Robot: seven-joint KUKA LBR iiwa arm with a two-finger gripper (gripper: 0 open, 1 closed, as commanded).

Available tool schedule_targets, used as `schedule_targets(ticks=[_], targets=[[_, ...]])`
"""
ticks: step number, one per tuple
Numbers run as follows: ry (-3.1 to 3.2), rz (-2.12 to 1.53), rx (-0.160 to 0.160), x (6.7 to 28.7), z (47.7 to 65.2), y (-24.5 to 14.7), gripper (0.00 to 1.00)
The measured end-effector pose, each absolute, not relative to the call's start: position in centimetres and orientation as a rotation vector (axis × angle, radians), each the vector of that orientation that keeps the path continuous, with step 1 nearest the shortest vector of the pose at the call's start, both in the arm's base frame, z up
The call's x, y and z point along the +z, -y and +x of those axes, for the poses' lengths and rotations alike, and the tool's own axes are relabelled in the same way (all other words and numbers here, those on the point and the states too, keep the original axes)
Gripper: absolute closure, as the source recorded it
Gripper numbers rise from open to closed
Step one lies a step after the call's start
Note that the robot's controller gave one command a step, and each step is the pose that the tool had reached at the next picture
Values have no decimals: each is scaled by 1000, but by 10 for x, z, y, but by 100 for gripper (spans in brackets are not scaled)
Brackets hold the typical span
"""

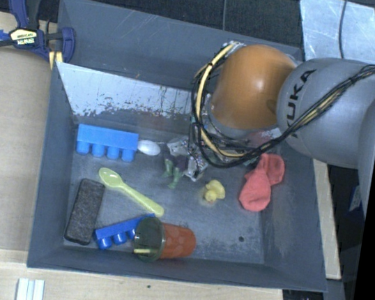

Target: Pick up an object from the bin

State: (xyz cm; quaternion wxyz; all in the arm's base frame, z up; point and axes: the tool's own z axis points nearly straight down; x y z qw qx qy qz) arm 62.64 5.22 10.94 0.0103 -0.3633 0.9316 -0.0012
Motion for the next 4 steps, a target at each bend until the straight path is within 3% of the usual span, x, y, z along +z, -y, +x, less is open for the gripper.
schedule_targets(ticks=[3,4], targets=[[-2915,-1129,0,182,625,-52,100],[-2908,-1126,-4,217,627,-52,100]])
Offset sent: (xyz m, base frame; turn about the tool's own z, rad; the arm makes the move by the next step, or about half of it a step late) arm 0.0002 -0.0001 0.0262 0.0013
